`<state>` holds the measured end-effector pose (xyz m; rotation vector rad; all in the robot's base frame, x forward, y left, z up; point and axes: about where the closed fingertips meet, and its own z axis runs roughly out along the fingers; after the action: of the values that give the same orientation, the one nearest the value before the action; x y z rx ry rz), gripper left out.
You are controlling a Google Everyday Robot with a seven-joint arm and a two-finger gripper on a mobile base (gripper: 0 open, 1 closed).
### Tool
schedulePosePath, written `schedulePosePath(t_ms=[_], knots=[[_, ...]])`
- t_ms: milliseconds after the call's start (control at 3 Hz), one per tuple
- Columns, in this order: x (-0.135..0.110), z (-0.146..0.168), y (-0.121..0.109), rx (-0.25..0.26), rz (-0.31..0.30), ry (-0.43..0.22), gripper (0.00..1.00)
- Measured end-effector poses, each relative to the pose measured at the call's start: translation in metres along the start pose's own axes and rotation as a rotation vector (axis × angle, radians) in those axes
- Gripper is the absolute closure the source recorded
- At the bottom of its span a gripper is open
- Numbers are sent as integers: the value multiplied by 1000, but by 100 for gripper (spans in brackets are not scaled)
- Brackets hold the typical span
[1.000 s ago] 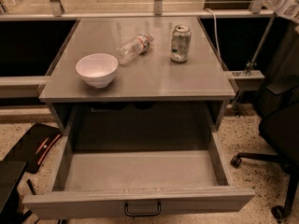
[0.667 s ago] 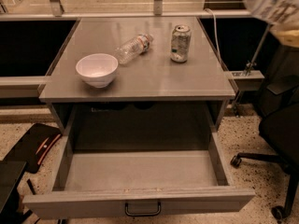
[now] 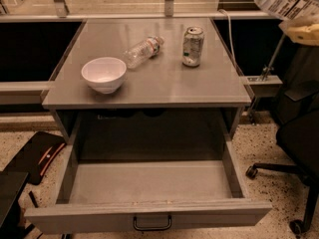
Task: Pick blue plastic bottle from top drawer and place on counter
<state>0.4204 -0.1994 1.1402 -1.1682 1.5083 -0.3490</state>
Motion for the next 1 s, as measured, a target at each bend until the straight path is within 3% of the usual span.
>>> schedulePosePath(t_ms=[333,667,1000], knots=[[8,-11,6,-11,35,-36,100],[9,21,38,-102,89,-216,100],[-40,83,60,-192,148,-455,100]])
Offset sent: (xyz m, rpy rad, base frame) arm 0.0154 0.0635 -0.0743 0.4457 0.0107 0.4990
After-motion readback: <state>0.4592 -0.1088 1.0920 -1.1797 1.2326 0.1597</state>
